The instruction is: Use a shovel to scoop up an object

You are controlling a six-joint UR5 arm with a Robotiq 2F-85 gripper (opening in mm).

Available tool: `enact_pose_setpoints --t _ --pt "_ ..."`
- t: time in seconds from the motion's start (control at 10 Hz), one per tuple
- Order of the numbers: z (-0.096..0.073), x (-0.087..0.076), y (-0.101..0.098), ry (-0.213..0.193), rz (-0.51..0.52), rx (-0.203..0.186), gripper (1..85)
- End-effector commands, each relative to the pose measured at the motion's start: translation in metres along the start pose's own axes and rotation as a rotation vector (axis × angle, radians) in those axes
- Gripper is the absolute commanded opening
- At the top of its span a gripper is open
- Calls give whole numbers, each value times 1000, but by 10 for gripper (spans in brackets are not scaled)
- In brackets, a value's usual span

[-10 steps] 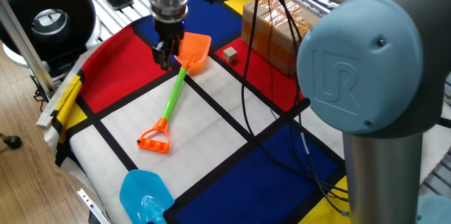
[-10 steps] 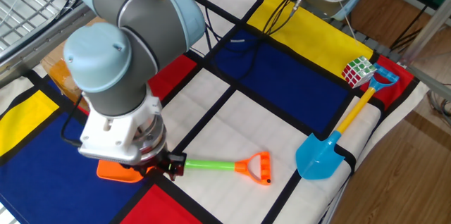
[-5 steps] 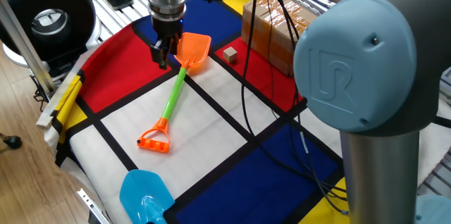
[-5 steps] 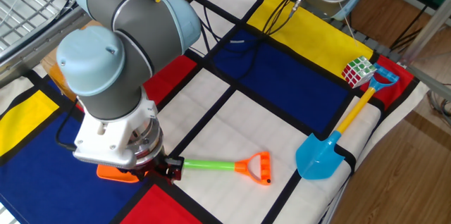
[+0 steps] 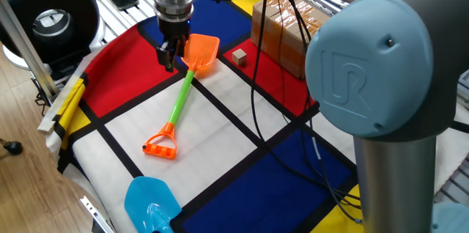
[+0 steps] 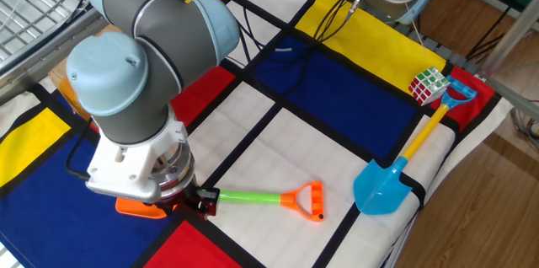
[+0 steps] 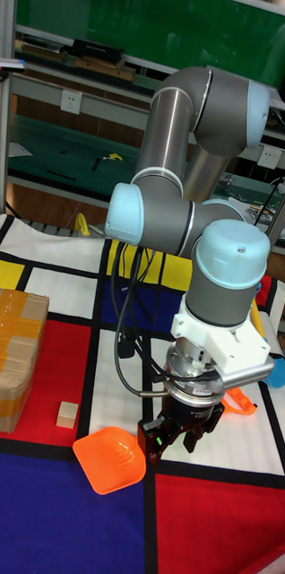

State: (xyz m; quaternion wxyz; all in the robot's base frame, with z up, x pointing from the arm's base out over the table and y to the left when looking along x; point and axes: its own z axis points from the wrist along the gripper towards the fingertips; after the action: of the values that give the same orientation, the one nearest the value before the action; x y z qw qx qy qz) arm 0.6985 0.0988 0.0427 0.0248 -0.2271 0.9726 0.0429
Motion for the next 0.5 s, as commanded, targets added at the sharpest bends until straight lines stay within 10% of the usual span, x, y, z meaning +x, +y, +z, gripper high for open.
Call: enact_pose_setpoints --t 0.0,0.4 --pt "-1 4 1 14 21 -8 600" --pt "-1 0 4 0 32 -19 600"
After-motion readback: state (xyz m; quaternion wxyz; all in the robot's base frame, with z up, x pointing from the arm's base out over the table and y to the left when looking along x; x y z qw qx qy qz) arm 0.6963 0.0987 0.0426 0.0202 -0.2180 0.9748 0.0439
